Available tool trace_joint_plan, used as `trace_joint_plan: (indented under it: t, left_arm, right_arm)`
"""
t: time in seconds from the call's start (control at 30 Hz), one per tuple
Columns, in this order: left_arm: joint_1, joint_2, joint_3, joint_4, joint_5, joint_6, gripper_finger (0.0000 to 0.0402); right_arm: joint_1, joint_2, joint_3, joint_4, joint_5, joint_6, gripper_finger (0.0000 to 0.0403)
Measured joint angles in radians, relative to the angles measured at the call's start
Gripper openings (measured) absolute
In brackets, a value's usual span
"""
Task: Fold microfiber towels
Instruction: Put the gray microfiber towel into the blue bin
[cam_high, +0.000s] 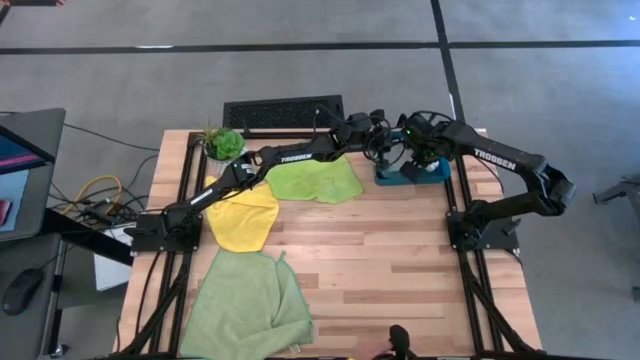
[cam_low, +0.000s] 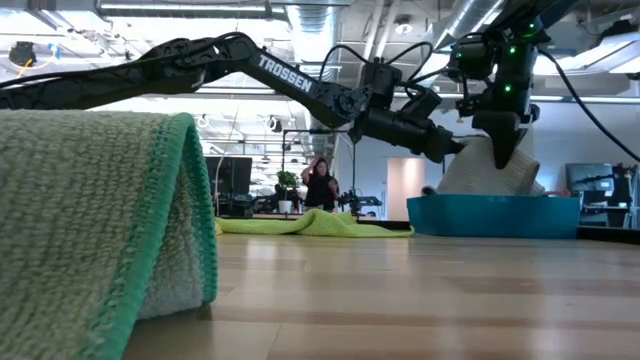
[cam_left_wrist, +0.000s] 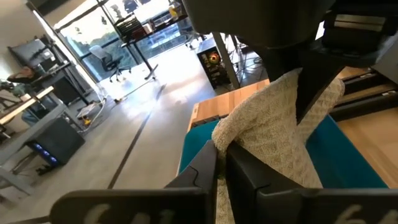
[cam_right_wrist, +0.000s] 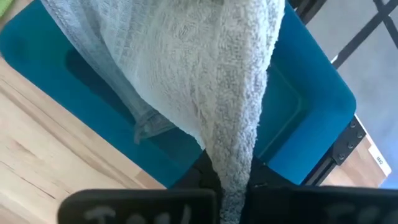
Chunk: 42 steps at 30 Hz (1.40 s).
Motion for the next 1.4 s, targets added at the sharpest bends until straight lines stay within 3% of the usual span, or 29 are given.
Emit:
trace_joint_plan:
  t: [0.23,0.43,0.77,1.2,1.4]
  left_arm:
    - [0.000,0.000,0.000,0.000,-0.062,-0.022,0.0084]
    - [0.000,0.000,0.000,0.001,-0.187,-0.036,0.0142]
    - [-0.044,-0.003,0.000,-0.004,-0.409,-0.046,0.0157]
    - [-0.104,-0.178,0.000,-0.504,-0.395,-0.104,0.0154]
    - [-0.125,-0.260,-0.001,-0.697,-0.360,-0.129,0.0154]
  right_arm:
    - [-0.025,0.000,0.000,0.003,0.000,0.025,0.0009]
    - [-0.081,0.000,0.000,0.017,0.000,0.035,0.0025]
    - [-0.158,0.000,-0.007,0.051,-0.027,0.070,0.0017]
    - [-0.193,0.007,-0.061,0.118,-0.034,0.083,0.0016]
    - [-0.180,0.100,-0.058,0.134,-0.037,0.091,0.0019]
